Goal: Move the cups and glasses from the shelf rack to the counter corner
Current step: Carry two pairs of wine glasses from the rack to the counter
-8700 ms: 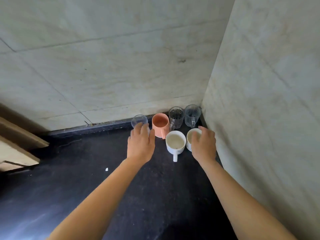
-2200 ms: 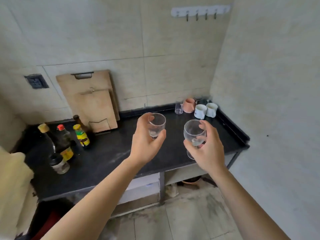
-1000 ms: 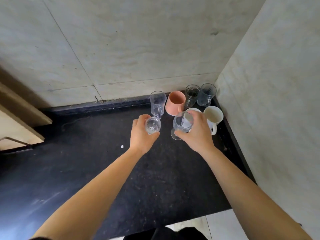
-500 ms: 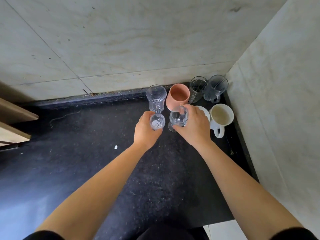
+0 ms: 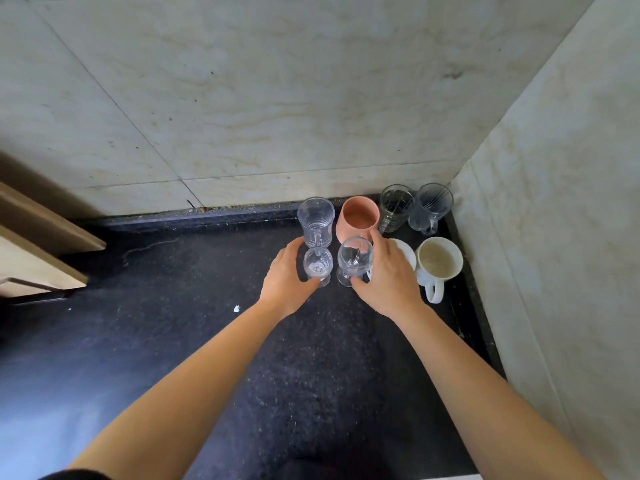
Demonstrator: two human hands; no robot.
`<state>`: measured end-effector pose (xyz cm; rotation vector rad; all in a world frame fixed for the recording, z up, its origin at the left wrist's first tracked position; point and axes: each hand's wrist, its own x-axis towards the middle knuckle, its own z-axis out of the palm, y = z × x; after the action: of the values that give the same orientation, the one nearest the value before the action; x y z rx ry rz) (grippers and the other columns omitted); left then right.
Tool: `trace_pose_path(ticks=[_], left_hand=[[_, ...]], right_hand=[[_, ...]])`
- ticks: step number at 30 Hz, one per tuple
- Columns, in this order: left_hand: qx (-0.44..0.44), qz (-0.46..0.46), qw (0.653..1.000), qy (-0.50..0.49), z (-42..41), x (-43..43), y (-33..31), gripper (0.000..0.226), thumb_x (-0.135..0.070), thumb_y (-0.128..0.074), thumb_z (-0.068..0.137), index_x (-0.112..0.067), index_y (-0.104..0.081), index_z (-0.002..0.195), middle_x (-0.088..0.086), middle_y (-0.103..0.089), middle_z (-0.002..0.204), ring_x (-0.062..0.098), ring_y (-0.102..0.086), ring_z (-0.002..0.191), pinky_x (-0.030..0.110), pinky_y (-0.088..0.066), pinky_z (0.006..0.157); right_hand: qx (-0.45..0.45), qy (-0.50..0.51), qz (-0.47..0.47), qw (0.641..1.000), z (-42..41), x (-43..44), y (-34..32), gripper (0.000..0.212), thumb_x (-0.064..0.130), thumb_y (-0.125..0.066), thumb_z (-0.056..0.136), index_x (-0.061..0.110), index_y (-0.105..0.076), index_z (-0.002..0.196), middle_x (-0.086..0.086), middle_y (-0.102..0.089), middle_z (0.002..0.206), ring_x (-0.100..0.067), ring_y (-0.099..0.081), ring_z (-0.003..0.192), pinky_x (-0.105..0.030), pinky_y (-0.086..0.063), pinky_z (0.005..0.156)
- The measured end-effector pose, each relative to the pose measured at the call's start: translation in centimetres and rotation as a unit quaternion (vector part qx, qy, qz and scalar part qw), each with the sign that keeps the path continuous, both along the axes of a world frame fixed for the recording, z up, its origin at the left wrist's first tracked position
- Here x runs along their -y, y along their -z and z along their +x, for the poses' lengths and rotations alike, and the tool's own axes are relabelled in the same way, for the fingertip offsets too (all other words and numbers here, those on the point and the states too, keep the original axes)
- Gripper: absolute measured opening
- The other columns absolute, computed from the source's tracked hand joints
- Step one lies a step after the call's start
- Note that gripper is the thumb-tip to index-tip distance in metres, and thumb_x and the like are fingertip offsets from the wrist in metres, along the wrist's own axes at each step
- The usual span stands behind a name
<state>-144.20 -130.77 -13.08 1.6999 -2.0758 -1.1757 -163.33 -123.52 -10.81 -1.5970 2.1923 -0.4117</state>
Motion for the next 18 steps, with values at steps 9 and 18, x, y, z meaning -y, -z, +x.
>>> trace_pose_path(ticks=[9, 18], left_hand=[[0.124, -0.254, 0.954, -0.104, 9.7, -2.1, -12.5, 0.057, -0.042, -0.045, 0.102, -0.017, -0.034, 0.152, 0.007, -0.033, 0.16, 0.028, -0.029, 0.146, 0.046, -0.032, 0.114], [0.271, -0.354, 0.835, -0.323, 26.5, -19.1, -19.1, 0.066, -0.043, -0.046, 0.098, -0.009, -0.031, 0.153, 0.021, -0.023, 0.162, 0.038, -0.023, 0.148, 0.054, -0.027, 0.117]], right_hand=[[-0.035, -0.085, -0.194, 0.977, 3.1, 3.8, -9.6, 0.063, 0.046, -0.048, 0.102, 0.013, -0.036, 0.155, -0.02, -0.032, 0.161, -0.039, -0.035, 0.144, -0.051, -0.035, 0.112], [0.033, -0.32, -0.262, 0.91, 22.7, 1.5, -12.2, 0.073, 0.059, -0.04, 0.101, 0.024, -0.018, 0.161, -0.019, -0.004, 0.169, -0.042, -0.01, 0.154, -0.058, -0.018, 0.122]])
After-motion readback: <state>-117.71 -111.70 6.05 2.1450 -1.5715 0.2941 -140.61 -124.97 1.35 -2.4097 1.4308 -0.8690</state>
